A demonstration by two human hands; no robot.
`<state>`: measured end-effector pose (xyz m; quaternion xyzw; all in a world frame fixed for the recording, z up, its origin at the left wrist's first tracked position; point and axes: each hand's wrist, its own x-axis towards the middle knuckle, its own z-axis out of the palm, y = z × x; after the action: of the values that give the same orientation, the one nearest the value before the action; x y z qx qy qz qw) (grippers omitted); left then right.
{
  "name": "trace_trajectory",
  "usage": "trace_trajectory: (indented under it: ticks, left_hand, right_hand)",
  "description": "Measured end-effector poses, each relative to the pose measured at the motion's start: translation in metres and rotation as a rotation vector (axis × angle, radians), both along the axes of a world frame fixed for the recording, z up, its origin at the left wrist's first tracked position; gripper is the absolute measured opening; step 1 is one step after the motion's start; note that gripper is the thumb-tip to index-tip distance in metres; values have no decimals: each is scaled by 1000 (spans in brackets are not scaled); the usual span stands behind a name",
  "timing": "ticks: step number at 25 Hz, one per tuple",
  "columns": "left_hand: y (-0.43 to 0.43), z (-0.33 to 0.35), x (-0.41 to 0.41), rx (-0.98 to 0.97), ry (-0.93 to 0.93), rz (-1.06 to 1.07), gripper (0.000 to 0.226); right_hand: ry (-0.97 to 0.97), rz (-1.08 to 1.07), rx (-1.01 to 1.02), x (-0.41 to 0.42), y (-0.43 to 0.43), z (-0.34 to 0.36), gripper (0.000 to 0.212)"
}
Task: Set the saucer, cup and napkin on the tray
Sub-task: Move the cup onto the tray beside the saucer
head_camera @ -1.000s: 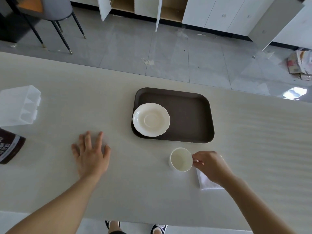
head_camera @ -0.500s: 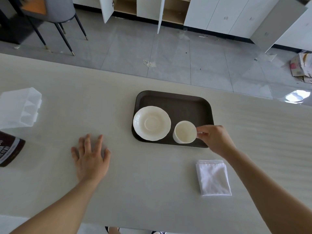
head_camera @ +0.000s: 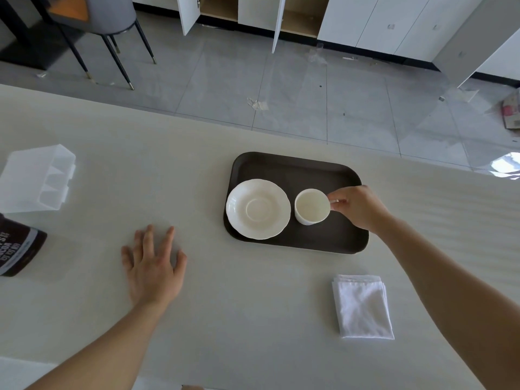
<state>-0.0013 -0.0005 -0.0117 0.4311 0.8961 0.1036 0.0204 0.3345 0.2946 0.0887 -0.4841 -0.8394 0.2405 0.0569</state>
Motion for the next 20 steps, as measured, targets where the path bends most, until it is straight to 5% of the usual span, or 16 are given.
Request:
trace_trajectory:
  ticks: [20]
  left_hand:
    - [1,0,1,-14,-4,20,64]
  right_hand:
    - [13,34,-90,-7,19,-12,30]
